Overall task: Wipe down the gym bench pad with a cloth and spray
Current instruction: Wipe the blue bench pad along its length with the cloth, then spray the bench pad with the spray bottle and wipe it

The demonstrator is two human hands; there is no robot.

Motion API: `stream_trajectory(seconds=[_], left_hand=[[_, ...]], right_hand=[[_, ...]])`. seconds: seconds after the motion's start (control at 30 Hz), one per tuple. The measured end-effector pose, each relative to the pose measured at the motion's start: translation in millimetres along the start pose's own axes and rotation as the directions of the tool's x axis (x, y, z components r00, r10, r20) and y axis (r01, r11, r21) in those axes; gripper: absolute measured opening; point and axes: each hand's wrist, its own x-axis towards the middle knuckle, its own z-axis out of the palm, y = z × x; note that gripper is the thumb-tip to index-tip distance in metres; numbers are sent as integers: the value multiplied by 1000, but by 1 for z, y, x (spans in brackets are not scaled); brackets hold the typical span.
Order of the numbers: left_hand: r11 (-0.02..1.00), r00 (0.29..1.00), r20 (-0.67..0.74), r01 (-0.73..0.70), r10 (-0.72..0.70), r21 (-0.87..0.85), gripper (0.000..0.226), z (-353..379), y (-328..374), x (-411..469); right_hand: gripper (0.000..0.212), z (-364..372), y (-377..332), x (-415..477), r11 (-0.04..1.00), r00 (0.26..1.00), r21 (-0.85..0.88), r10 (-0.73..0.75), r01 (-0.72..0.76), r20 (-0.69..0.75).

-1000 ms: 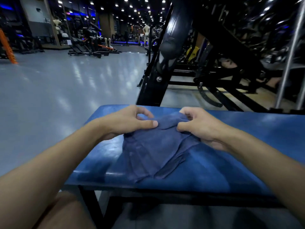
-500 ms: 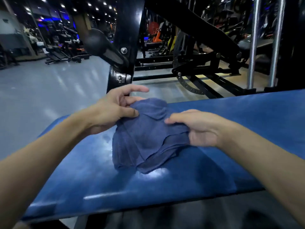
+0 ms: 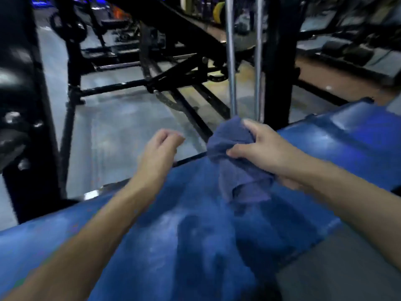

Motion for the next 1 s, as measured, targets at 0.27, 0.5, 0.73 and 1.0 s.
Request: stream_trajectory(seconds=[0.27,0.5,0.73,1.0], left_hand=[[726,728,542,628,-420,-280,62,205,191,-66],[796,505,776,605,-379,-4,52,393,335,-161],[897,295,926,433,-237,91,62,575,415,-252],[946,213,949,274,-234,172,42,704,434,-326]], right_hand=[[35,-178,-96,-113,970,999,-245,-22,13,-35],[55,-384,-107,-248,847,940,-487,39,-211,-339],[50,-532,-109,-374,717,806,-553,22,-425,-592],[38,-655,-111,-475,928,449,-142,30,-345,-893]])
